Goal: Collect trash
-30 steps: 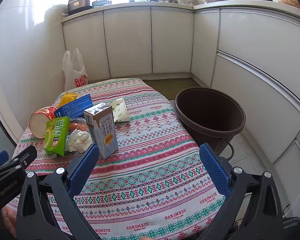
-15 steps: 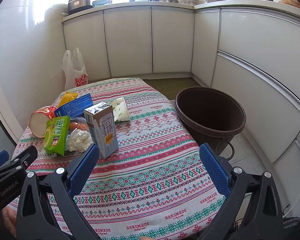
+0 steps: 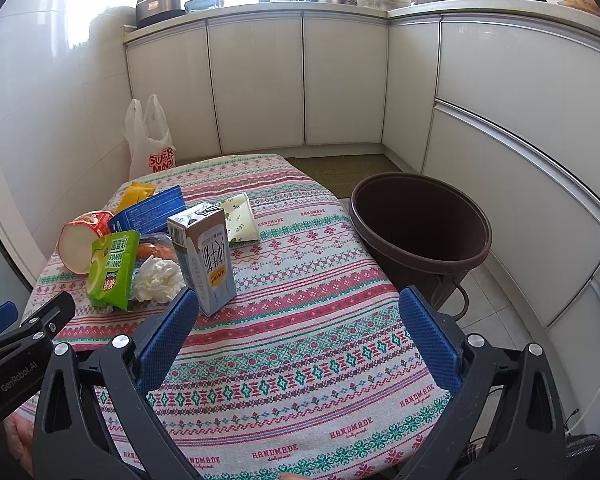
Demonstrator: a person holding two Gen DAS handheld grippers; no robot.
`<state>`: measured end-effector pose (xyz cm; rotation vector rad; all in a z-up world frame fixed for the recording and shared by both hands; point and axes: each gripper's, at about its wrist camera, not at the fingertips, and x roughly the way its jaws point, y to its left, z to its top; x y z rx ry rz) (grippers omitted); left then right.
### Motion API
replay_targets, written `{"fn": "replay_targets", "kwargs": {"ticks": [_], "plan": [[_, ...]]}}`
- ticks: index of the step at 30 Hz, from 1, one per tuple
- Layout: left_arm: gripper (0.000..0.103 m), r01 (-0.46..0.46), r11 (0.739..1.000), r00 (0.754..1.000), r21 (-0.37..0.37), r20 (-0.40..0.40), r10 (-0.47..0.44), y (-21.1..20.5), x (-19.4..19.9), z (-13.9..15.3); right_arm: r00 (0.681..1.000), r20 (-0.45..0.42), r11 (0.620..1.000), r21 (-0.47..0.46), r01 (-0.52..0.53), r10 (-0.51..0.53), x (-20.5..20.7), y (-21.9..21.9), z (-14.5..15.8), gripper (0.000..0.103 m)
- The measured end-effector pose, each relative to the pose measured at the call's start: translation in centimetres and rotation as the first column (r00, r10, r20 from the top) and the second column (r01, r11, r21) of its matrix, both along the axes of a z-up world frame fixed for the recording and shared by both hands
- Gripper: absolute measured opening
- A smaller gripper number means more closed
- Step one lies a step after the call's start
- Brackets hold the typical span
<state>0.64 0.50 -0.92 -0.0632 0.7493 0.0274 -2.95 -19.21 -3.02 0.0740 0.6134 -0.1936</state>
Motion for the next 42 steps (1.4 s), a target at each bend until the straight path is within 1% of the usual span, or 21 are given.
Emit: {"fn": "replay_targets", "kwargs": {"ticks": [30, 34, 37, 40, 42], "plan": [[0.095, -0.004, 1.000, 1.000, 0.005, -0.013, 0.004, 0.2, 0.1, -0.1, 1.000, -0.015, 1.000, 0.009, 0.005, -0.005, -0.1, -0.1, -0.5, 0.096], [0.095, -0.012, 1.000, 1.000, -0.001, -0.022, 0.012, 0.5, 0.4, -0.3, 0.999, -0.051, 0.998, 0.057, 0.001, 0.002, 0.4, -0.4, -0.6, 0.096], [0.095, -0.023, 0.999, 0.999, -0.021, -0.040, 0.022, 0.8, 0.7, -0.4, 0.994, -0.108, 0.993, 0.121, 0.010, 0.003, 1.1, -1.1, -1.0, 0.096], [0.095, -0.042, 0.997, 0.996, -0.067, -0.087, 0.036, 1.6, 1.4, -0.9, 0.982, -0.187, 0.978, 0.206, 0.025, 0.014, 2.1, -1.8, -1.5, 0.096], [0.095, -0.060, 0.993, 0.991, -0.102, -0.126, 0.047, 2.2, 2.1, -1.3, 0.973, -0.232, 0.970, 0.237, 0.044, 0.013, 2.7, -2.2, -1.8, 0.096]]}}
